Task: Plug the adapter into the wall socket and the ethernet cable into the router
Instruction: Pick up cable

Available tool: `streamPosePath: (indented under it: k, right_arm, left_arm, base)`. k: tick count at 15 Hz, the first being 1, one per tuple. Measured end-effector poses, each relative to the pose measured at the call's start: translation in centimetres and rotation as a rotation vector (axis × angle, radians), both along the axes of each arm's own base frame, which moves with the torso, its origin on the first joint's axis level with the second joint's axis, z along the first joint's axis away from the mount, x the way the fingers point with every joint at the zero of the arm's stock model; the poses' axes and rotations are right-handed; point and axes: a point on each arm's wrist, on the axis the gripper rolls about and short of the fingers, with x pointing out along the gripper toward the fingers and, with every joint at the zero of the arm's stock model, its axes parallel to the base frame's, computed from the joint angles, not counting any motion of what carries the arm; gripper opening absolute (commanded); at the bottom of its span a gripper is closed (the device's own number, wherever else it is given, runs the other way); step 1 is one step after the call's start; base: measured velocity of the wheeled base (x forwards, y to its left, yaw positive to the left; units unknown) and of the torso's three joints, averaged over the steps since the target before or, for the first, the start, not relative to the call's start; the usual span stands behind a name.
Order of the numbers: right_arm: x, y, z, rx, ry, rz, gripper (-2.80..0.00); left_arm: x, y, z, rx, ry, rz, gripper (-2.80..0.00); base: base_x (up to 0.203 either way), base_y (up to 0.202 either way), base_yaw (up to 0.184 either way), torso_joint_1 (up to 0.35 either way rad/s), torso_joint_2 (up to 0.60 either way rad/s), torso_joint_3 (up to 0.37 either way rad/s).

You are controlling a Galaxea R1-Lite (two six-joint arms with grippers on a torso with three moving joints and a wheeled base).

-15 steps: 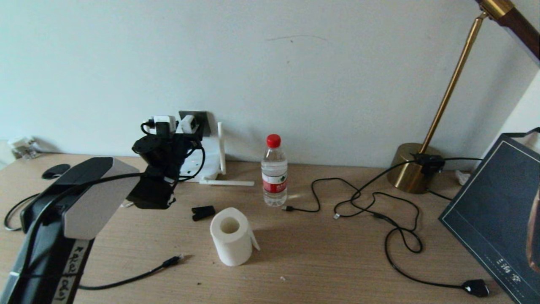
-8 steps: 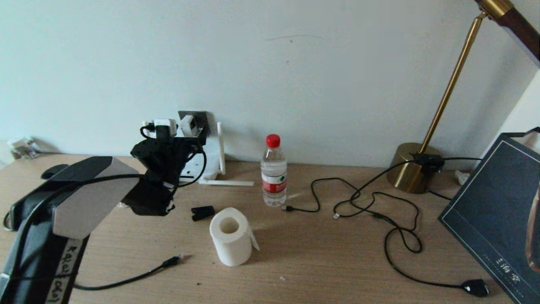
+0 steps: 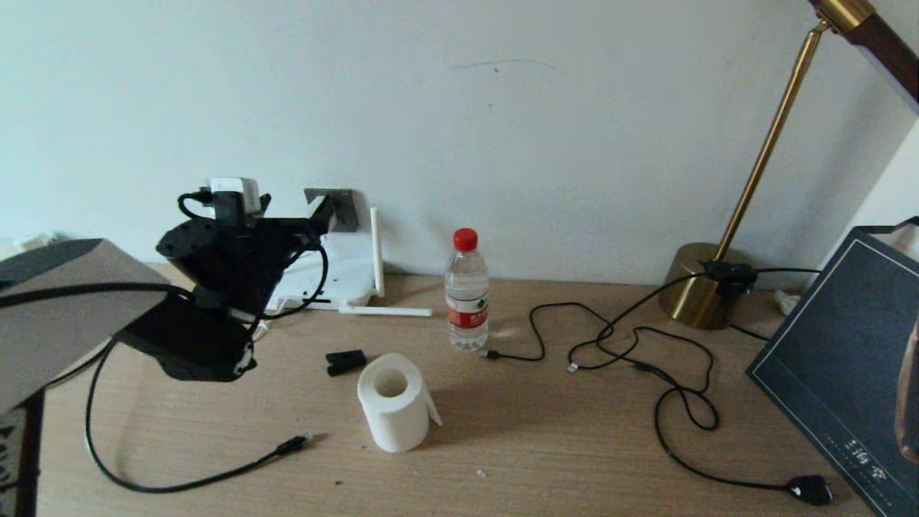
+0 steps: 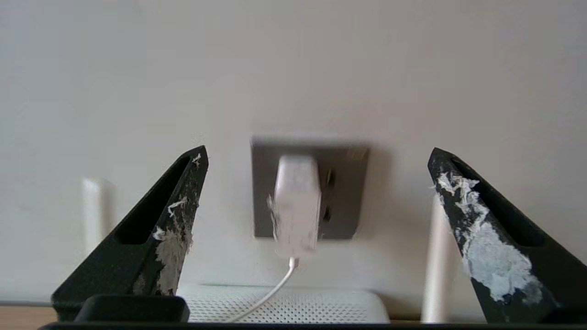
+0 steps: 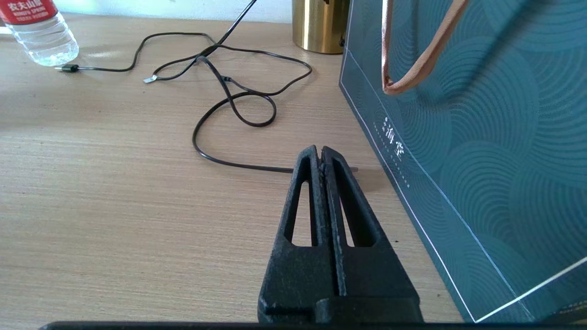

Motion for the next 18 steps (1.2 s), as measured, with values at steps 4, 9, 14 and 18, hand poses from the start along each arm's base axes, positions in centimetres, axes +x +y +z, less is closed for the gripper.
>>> streamPosePath:
  k: [4,9,14,18]
  right_arm:
    - [0.0,0.0,0.0,0.0,0.0,0.0,-2.8]
    - [0.0,0.0,0.0,0.0,0.0,0.0,-2.8]
    - [0.0,0.0,0.0,0.0,0.0,0.0,-2.8]
    - [0.0,0.0,0.0,0.0,0.0,0.0,-2.8]
  left_arm:
    - [-6.3,0.5,3.0,0.001,0.046,0.005,0.0]
    - [-17.1,1.3,3.7,0.047,0.263,-0.006,0.0]
    - [-27.1,1.8,2.3,0.356,0.53,-0.094,0.0]
    - [-32.7,2.1,-0.2,0.774,0.806,-0.296,0.0]
  base:
    - [0.0,0.0,0.0,0.0,0.0,0.0]
    - [0.0,0.0,0.0,0.0,0.0,0.0]
    - [0.0,0.0,0.0,0.0,0.0,0.0]
    - [0.0,0.0,0.0,0.0,0.0,0.0]
